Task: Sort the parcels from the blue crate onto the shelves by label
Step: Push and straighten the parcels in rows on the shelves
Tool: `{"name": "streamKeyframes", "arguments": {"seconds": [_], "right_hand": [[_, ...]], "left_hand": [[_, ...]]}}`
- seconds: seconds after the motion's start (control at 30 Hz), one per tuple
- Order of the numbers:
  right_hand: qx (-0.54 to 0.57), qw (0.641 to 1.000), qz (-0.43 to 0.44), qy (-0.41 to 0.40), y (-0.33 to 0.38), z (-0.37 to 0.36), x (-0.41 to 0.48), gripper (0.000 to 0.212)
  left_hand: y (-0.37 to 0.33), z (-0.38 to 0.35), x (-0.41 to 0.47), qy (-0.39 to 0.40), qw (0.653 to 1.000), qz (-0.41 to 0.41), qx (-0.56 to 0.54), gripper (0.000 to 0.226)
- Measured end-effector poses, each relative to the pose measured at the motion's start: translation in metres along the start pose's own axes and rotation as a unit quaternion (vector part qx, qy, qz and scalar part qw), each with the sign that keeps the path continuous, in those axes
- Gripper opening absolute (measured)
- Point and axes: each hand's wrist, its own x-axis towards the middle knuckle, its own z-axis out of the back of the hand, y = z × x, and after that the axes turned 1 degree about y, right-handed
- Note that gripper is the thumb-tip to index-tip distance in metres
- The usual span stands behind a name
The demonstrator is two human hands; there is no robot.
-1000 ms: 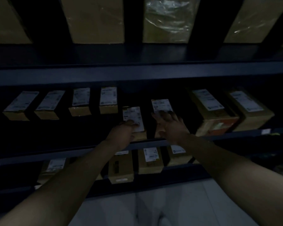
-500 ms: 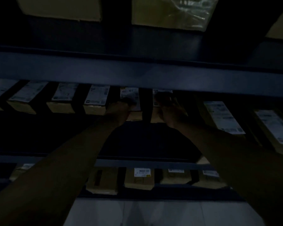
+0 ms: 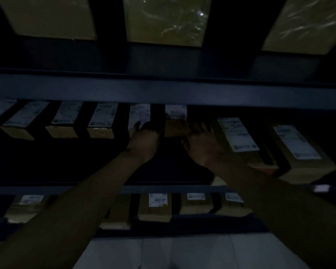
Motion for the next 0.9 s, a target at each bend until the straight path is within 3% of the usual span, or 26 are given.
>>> {"name": "streamKeyframes", "arguments": {"seconds": [0.17,0.27,0.37,0.5,0.7,0.9], "right_hand": [[-0.014,0.999,-0.03,-0.042,-0.022,0.033,-0.082,0.057],[-0.025,0.995,-0.067,-0.068,-0.047,0.049,-0.125,0.056],[-0.05,0.99,-0.131,-0.024,-0.084,0.056,-0.154,0.065],[-0.078,0.974,-0.205,0.05,-0.14,0.056,-0.167,0.07],[-0.057,0.972,-0.197,0.118,-0.207,0.039,-0.139,0.066],[0.014,0.986,-0.152,0.069,-0.251,0.019,-0.089,0.06]], "left_hand": [[-0.074,0.004,-0.051,-0.062,0.988,-0.139,-0.02,0.044],[-0.121,0.001,-0.065,-0.045,0.983,-0.176,-0.026,0.047],[-0.158,-0.002,-0.064,-0.011,0.981,-0.19,-0.029,0.056],[-0.185,-0.011,-0.048,0.062,0.983,-0.171,-0.015,0.071],[-0.196,-0.028,-0.004,0.018,0.985,-0.167,-0.043,0.065],[-0.206,-0.03,0.046,0.03,0.987,-0.117,-0.103,0.066]]}}
